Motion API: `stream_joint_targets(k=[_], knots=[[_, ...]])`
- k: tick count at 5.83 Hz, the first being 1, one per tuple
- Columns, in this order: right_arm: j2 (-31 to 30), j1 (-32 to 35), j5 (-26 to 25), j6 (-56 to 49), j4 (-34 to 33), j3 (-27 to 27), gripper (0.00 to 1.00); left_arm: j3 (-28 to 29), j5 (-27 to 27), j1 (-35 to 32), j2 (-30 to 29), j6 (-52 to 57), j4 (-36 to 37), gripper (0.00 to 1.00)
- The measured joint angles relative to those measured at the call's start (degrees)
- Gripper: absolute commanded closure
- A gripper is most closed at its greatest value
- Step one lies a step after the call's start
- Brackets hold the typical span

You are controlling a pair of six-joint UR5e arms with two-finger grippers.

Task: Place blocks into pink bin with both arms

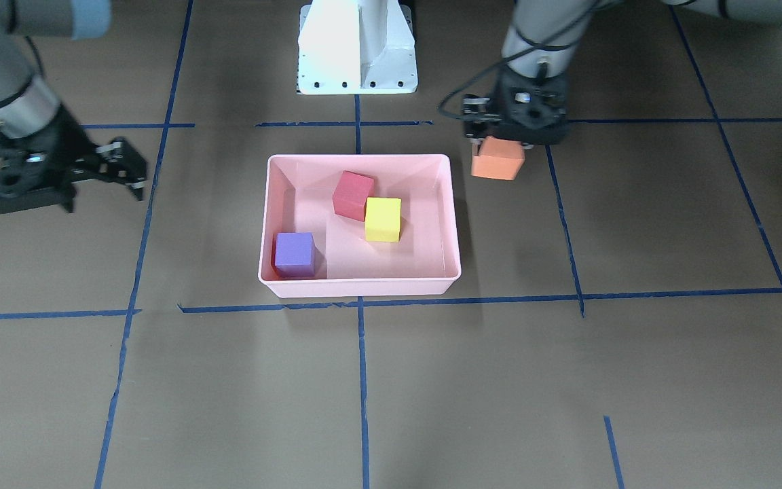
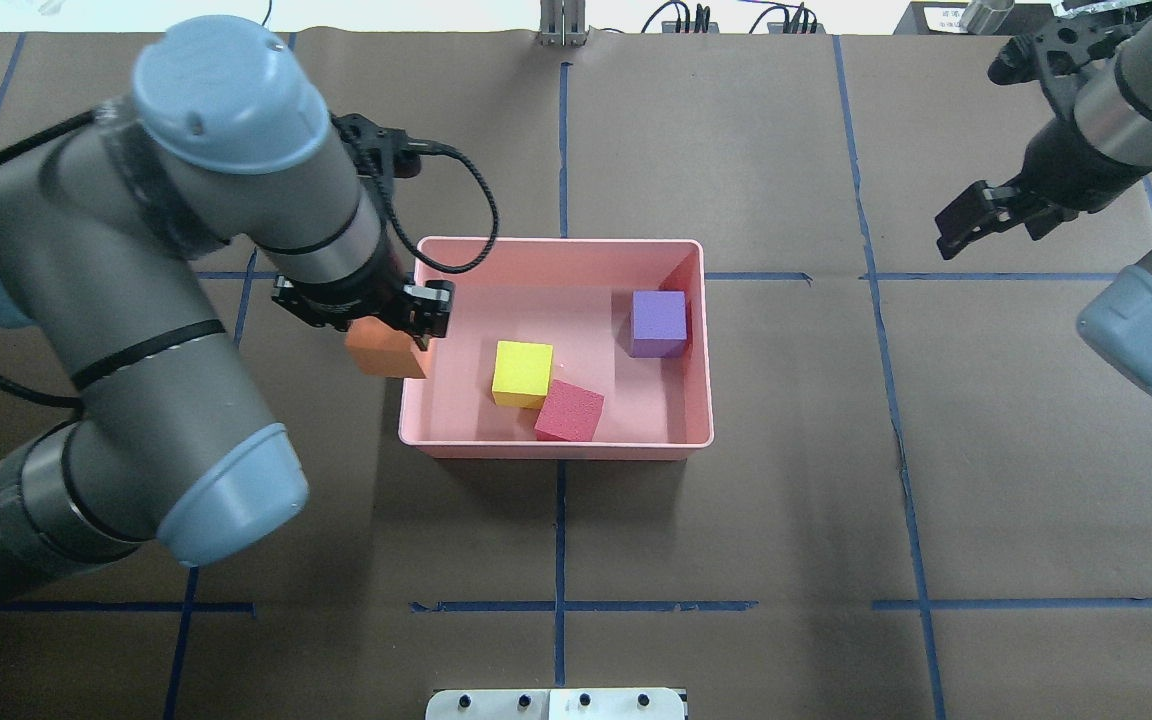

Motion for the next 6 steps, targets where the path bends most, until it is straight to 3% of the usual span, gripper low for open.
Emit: stream_joint_targets(k=[2,4,6], knots=[[-4.26,3.49,0.93,-6.99,0.18,1.11,0.0,0.31,2.07,0.83,-0.34,1.76,-0.7,0.0],[-9.87,8.6,2.14,-17.02,0.16,1.77,0.0,-5.71,1.72,-3.34,7.55,14.6,-0.55,0.0],[-18.38,17.95,4.47,-32.31,0.1,1.7,0.0,-8.72,-3.45,-12.67,16.46,31.38,-0.94,0.0]])
